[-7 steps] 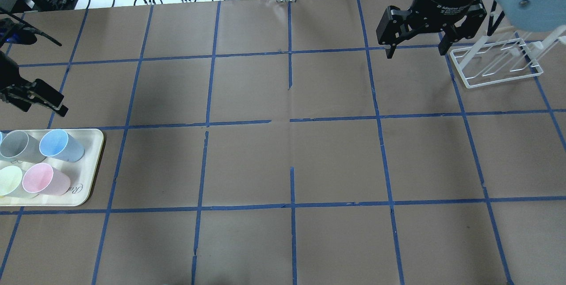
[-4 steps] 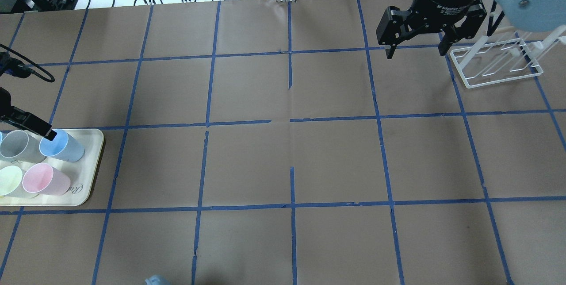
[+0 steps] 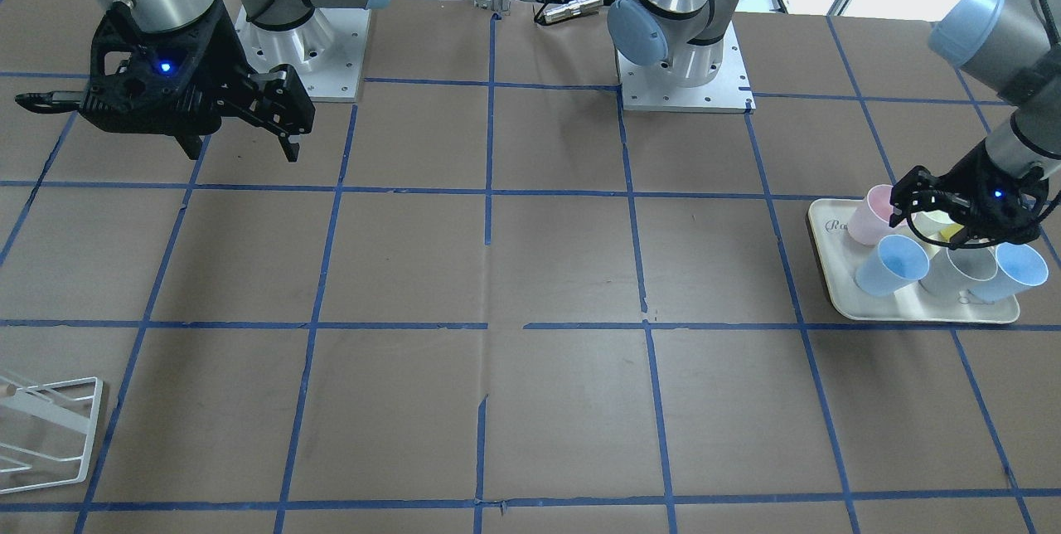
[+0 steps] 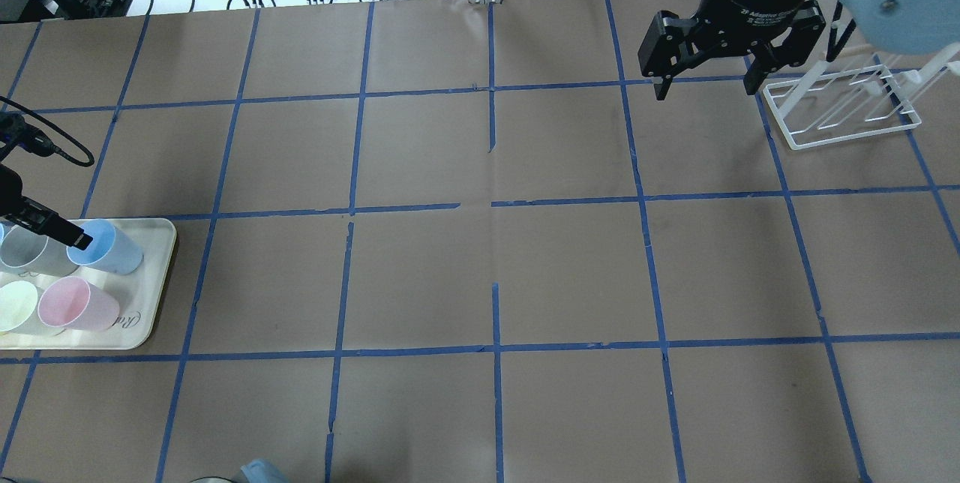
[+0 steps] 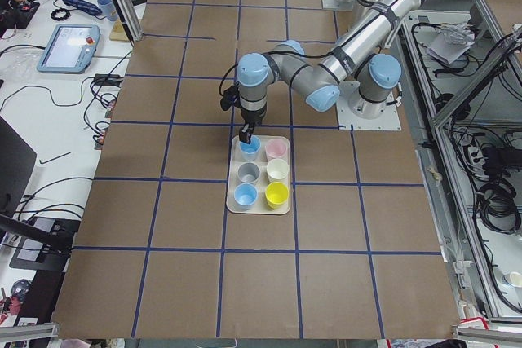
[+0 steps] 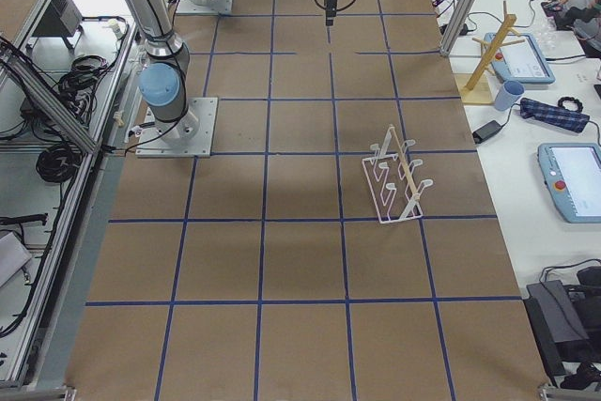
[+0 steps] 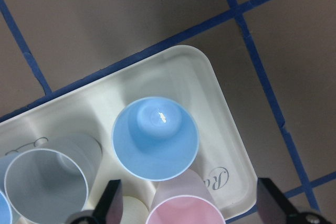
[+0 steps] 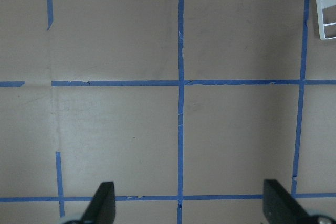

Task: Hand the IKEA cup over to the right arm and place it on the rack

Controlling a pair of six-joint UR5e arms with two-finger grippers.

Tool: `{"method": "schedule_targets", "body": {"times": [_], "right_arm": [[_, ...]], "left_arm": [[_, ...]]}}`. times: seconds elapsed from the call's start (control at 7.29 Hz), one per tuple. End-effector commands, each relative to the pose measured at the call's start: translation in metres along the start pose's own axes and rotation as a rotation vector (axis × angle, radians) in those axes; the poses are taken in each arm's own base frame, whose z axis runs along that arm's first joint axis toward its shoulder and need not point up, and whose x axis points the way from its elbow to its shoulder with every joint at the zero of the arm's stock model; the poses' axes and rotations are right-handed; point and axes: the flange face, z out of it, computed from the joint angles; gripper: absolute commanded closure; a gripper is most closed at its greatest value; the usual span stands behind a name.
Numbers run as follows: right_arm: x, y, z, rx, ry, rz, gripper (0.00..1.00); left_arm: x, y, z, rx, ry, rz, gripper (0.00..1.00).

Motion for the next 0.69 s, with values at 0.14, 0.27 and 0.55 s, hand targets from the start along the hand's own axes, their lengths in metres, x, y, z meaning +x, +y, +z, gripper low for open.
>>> {"method": "schedule_targets", "body": {"times": [0.14,0.27,0.55], "right_arm": [[0.0,0.0,0.0,-0.001,0.002,0.001,0.0],[0.0,0.0,0.001,-0.001,0.002,0.001,0.0],[-0.001,0.0,0.001,-0.002,0.002,-0.001,0.0]], "left_arm": [[-0.021,0.002,0.031,0.007,-0.003,-0.003,0.12],[-0.021,0.002,0.037,0.0,0.006,-0.003,0.12],[-0.025,0.001,0.046,-0.012,0.019,-0.006,0.13]]}}
